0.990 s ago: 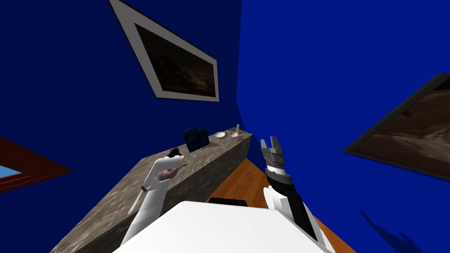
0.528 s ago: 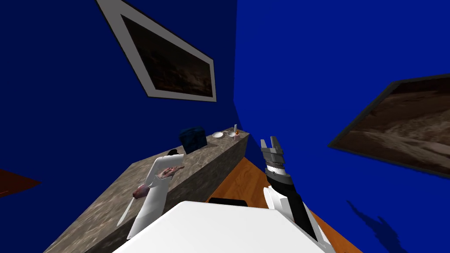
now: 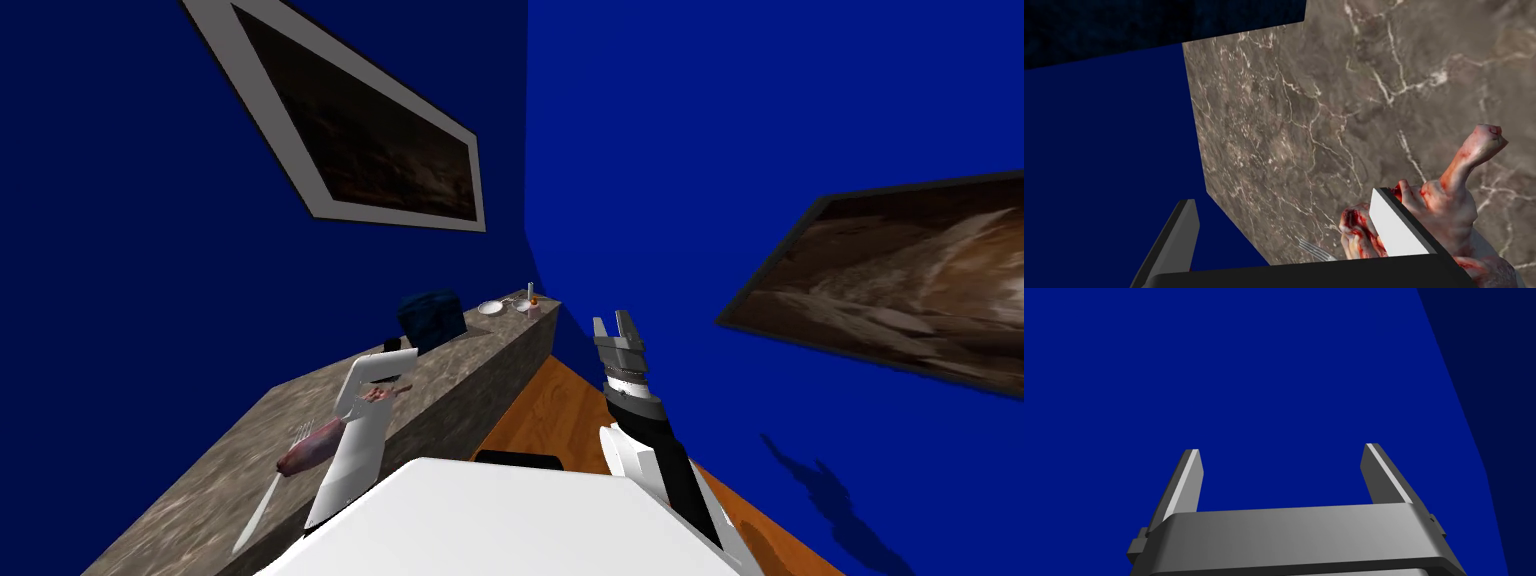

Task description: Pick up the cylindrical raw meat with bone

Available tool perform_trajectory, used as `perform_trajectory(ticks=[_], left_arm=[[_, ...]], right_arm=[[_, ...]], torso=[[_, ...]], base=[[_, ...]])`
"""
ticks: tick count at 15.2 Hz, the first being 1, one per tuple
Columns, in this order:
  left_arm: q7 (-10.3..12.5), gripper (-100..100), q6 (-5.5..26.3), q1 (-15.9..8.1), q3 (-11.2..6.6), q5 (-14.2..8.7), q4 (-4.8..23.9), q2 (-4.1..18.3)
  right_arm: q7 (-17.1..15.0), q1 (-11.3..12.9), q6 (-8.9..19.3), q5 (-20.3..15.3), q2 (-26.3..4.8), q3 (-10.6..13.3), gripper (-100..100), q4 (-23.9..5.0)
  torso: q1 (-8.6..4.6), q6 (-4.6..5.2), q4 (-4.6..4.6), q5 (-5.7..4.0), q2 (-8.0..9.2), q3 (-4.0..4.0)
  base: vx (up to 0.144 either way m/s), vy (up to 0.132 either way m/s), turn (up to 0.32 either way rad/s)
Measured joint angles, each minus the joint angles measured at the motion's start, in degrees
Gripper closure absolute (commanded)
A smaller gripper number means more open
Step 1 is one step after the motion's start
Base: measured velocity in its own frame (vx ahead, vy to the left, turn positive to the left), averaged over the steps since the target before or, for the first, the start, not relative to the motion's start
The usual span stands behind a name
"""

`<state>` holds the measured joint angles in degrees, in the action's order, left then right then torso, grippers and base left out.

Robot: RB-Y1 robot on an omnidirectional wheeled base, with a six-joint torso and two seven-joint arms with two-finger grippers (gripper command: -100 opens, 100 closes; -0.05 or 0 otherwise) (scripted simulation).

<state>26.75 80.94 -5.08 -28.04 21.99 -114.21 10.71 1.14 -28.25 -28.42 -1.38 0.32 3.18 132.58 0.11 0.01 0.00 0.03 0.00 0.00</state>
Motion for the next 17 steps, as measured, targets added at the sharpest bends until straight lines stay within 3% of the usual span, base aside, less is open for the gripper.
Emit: perform_trajectory(ticks=[17], left_arm=[[3.1, -100, 18.04, -5.15, -5.33, 4.08, 2.48, -3.94]], right_arm=[[0.0, 0.0, 0.0, 0.0, 0.0, 0.0, 0, 0.0]], torso=[[0.1, -0.02, 0.0, 0.02, 0.02, 0.01]], base=[[-0.011, 0.033, -0.091]])
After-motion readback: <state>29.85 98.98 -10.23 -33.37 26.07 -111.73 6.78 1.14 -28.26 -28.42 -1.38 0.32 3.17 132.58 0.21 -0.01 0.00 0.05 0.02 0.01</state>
